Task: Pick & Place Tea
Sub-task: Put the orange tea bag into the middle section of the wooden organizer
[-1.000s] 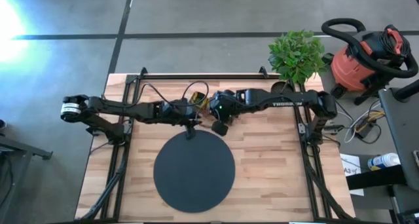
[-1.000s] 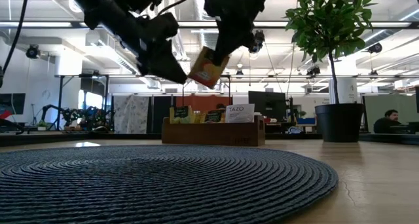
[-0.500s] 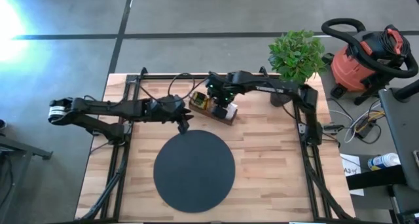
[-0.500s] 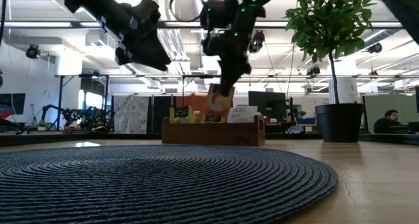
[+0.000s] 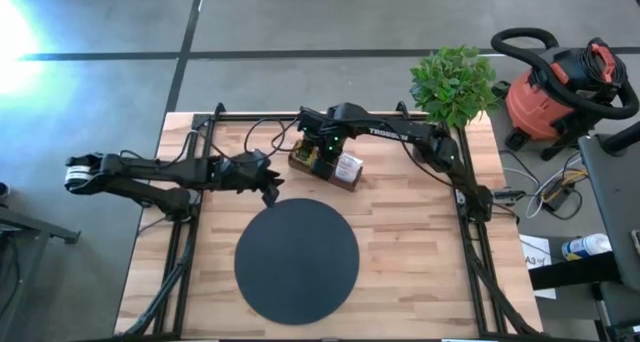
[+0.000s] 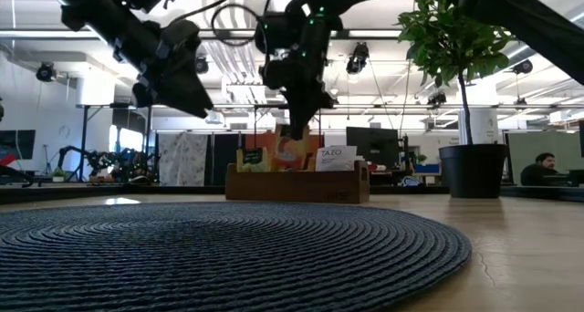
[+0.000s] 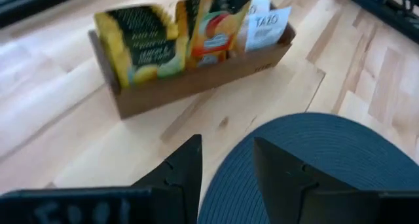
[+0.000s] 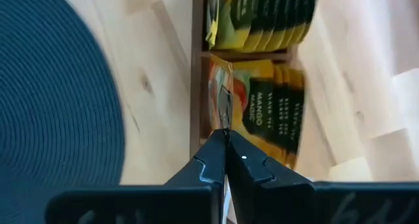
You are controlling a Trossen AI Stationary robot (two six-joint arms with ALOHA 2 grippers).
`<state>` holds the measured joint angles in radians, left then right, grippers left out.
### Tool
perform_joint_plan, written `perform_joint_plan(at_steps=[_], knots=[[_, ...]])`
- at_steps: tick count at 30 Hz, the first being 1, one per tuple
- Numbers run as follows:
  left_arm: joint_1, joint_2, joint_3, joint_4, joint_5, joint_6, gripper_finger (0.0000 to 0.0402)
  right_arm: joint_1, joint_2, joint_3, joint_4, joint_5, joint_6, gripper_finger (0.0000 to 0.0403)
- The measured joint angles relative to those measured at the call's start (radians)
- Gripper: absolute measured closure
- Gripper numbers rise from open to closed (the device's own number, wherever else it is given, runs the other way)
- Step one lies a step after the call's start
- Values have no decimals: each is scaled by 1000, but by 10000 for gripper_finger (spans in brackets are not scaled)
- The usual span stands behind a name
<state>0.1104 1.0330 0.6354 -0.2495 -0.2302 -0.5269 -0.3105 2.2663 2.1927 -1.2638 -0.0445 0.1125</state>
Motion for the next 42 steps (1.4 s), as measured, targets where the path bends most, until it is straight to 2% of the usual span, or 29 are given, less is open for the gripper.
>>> perform_joint_plan(at_steps=[7, 28, 31, 38, 42], knots=[[-1, -72, -47, 4, 0, -24, 273, 0, 47, 1, -68, -19, 30, 394], [-2, -204, -133, 5, 0, -23, 273, 18, 48, -65, 7, -5, 64, 389], [-2, -209, -135, 2, 0, -24, 273, 18, 48, -65, 15, -5, 64, 363], [-2, -216, -135, 2, 0, -19, 273, 19, 48, -59, -2, 10, 61, 266], [-2, -218, -135, 0, 0, 7, 273, 22, 13, -34, -22, 21, 62, 234]])
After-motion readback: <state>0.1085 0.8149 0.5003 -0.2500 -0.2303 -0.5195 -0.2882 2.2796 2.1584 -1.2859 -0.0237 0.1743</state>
